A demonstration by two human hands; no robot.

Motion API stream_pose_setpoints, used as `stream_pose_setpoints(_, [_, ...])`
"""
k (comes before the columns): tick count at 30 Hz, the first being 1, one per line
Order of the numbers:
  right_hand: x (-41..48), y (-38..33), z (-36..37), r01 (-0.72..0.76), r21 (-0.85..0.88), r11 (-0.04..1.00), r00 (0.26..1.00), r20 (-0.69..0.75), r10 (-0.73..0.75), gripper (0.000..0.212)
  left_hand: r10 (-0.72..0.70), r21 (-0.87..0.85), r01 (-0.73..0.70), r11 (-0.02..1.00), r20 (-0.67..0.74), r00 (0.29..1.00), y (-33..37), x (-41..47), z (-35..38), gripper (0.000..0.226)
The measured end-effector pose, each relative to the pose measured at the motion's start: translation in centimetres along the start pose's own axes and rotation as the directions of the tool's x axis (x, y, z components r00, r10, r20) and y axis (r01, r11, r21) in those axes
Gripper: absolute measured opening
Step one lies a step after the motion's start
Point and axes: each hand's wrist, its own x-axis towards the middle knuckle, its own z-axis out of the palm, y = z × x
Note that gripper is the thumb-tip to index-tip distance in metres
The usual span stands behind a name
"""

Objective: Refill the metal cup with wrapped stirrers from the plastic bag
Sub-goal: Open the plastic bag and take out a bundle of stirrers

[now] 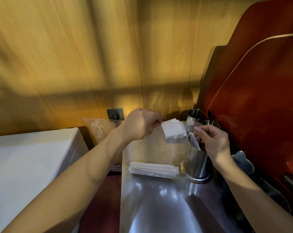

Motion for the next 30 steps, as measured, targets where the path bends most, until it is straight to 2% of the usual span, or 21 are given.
stream_pose_setpoints(3, [0.2, -0.9, -0.4, 0.016, 0.067, 0.998, 1.0, -0.006, -0.015, 0.009, -0.063, 0.01, 0.063, 0.998, 0.067, 0.996, 0.2, 2.1, -1.8, 0.014])
stream_pose_setpoints(5, [0.3, -1.2, -0.7, 0.013, 0.056, 0.998, 0.999, 0.032, -0.015, 0.005, -0.053, -0.01, 0.054, 0.998, 0.069, 0.996, 0.4, 3.4, -3.2, 0.013])
stream_pose_setpoints(8, [0.4, -1.0, -1.2, 0.006, 0.041, 0.999, 1.0, 0.03, -0.007, 0.009, -0.018, -0.093, 0.021, 0.995, 0.029, 0.999, 0.7, 4.9, -5.7, 0.01])
stream_pose_setpoints(16, [-0.9, -0.4, -3.1, 0.054, 0.077, 0.996, 0.999, -0.004, -0.054, 0.017, -0.051, -0.224, 0.046, 0.973, -0.014, 0.999, 1.8, 8.0, -11.6, 0.007])
stream_pose_setpoints(21, [-1.7, -0.1, -4.3, 0.035, 0.077, 0.996, 0.999, -0.039, -0.032, 0.009, -0.034, -0.271, 0.018, 0.962, -0.053, 0.998, 2.8, 9.4, -13.7, 0.009])
stream_pose_setpoints(23, [-2.1, -0.3, -4.7, 0.03, 0.117, 0.993, 0.998, -0.064, -0.022, 0.005, -0.01, -0.276, -0.007, 0.961, -0.057, 0.998, 3.6, 9.9, -14.4, 0.009])
stream_pose_setpoints(30, [-2.3, -2.5, -7.6, 0.127, 0.052, 0.991, 0.956, -0.272, -0.108, 0.02, 0.062, -0.253, -0.088, 0.964, -0.111, 0.992, 5.7, 11.0, -15.5, 0.013])
